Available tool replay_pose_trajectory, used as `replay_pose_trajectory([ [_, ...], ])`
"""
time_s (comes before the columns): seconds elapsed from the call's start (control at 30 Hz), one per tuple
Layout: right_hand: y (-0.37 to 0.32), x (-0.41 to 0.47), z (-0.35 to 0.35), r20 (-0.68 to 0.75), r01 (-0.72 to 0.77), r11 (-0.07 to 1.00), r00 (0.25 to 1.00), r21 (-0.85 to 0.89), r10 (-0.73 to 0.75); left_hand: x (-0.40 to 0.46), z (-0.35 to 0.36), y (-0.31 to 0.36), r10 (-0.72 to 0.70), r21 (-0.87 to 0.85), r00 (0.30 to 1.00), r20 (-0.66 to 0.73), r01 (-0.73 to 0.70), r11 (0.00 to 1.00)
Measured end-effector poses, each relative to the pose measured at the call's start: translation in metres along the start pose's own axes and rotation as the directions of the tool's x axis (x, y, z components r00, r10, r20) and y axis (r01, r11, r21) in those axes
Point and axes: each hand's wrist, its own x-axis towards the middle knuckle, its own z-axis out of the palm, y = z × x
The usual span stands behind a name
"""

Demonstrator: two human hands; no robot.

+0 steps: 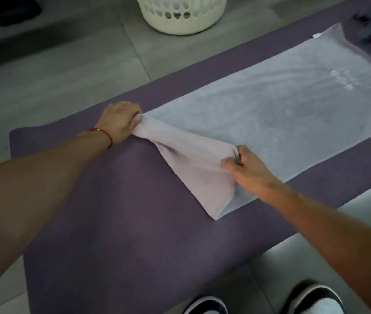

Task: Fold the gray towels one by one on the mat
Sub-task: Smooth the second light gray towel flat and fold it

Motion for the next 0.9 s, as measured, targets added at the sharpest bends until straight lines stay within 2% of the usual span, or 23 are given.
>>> replay_pose_trajectory([
  [0.1, 0.009, 0.024, -0.067, -0.112, -0.040, 0.999, 0.993, -0.009, 0.039, 0.058, -0.029, 0.048, 0.139, -0.015, 0.990, -0.032, -0.139, 0.990],
  [0.17, 0.014, 0.033, -0.119, -0.118, -0.064, 0.998, 0.991, -0.001, 0.063, 0.101, -0.052, 0.087, 0.225, 0.047, 0.974, -0.019, -0.224, 0.973],
  [0.23, 0.016, 0.036, -0.171, -0.100, -0.081, 0.997, 0.992, 0.013, 0.082, 0.141, -0.074, 0.125, 0.252, 0.101, 0.967, 0.040, -0.255, 0.962],
  [0.33, 0.032, 0.039, -0.231, -0.116, -0.084, 0.995, 0.989, 0.056, 0.090, 0.197, -0.092, 0.180, 0.363, 0.166, 0.912, 0.192, -0.395, 0.904],
  [0.4, 0.059, 0.044, -0.257, -0.207, -0.082, 0.981, 0.971, 0.178, 0.119, 0.229, -0.098, 0.217, 0.389, 0.206, 0.874, 0.292, -0.455, 0.866],
  [0.5, 0.108, 0.061, -0.288, -0.341, -0.059, 0.922, 0.918, 0.382, 0.200, 0.272, -0.092, 0.267, 0.351, 0.210, 0.870, 0.347, -0.437, 0.875],
  [0.6, 0.154, 0.072, -0.309, -0.450, -0.037, 0.854, 0.837, 0.520, 0.310, 0.319, -0.076, 0.318, 0.336, 0.198, 0.888, 0.315, -0.408, 0.892],
  [0.67, 0.179, 0.085, -0.323, -0.504, -0.033, 0.834, 0.783, 0.551, 0.364, 0.353, -0.062, 0.346, 0.311, 0.151, 0.929, 0.202, -0.343, 0.927],
  [0.73, 0.201, 0.100, -0.336, -0.569, -0.033, 0.833, 0.715, 0.552, 0.406, 0.381, -0.049, 0.371, 0.247, 0.030, 0.968, 0.049, -0.248, 0.968],
  [0.8, 0.219, 0.116, -0.352, -0.653, -0.040, 0.836, 0.604, 0.547, 0.457, 0.405, -0.034, 0.396, 0.146, -0.080, 0.988, -0.055, -0.150, 0.985],
  [0.9, 0.228, 0.131, -0.377, -0.752, -0.071, 0.849, 0.429, 0.523, 0.500, 0.437, -0.008, 0.427, 0.016, -0.176, 0.994, -0.110, -0.036, 0.984],
])
